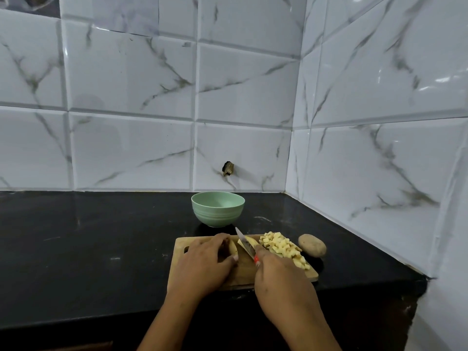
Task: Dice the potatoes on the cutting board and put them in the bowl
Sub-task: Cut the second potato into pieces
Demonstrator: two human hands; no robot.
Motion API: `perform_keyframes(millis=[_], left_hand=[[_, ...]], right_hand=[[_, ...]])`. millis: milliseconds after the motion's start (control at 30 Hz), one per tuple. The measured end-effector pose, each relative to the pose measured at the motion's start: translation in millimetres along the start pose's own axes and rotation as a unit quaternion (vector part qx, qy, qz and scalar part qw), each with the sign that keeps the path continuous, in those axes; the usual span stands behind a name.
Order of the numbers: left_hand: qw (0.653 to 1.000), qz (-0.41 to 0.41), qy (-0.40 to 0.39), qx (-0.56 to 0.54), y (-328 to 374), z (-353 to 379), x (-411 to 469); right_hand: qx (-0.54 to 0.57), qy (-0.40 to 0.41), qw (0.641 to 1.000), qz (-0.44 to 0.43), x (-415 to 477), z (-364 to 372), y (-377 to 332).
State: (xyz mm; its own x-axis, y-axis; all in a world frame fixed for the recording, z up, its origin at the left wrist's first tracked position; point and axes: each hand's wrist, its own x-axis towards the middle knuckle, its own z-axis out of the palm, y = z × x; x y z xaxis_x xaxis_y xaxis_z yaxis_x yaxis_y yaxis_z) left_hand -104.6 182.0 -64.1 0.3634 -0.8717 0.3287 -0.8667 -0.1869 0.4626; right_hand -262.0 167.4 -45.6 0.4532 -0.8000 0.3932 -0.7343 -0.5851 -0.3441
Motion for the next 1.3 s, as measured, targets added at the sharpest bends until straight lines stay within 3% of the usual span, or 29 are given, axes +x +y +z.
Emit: perform_keyframes(millis=[200,433,600,900,1100,1300], left_hand=[[1.0,0.005,0.013,-0.026,-2,0,0],[0.999,-0.007,-0.027,0.039,7,1,3],[0.998,0.004,0.006,0.057,13,6,-1],[0.991,-0.043,0.114,-0.059,6,6,-3],[0.993,-0.049,0.056,-0.091,4,2,-1],[0.99,-0.047,0.129,-0.042,4,-1,-2]], right_hand=[[0.031,-0.001,1.0,0.001,-3,-3,-6],[0.011,-0.03,0.999,0.025,0,2,1],[0.011,-0.035,0.999,0.011,2,1,5],[0.023,-0.025,0.999,-0.002,-1,1,8],[0.046,-0.028,0.999,-0.002,-1,1,11],[0.056,-0.025,0.998,-0.006,0,4,17]])
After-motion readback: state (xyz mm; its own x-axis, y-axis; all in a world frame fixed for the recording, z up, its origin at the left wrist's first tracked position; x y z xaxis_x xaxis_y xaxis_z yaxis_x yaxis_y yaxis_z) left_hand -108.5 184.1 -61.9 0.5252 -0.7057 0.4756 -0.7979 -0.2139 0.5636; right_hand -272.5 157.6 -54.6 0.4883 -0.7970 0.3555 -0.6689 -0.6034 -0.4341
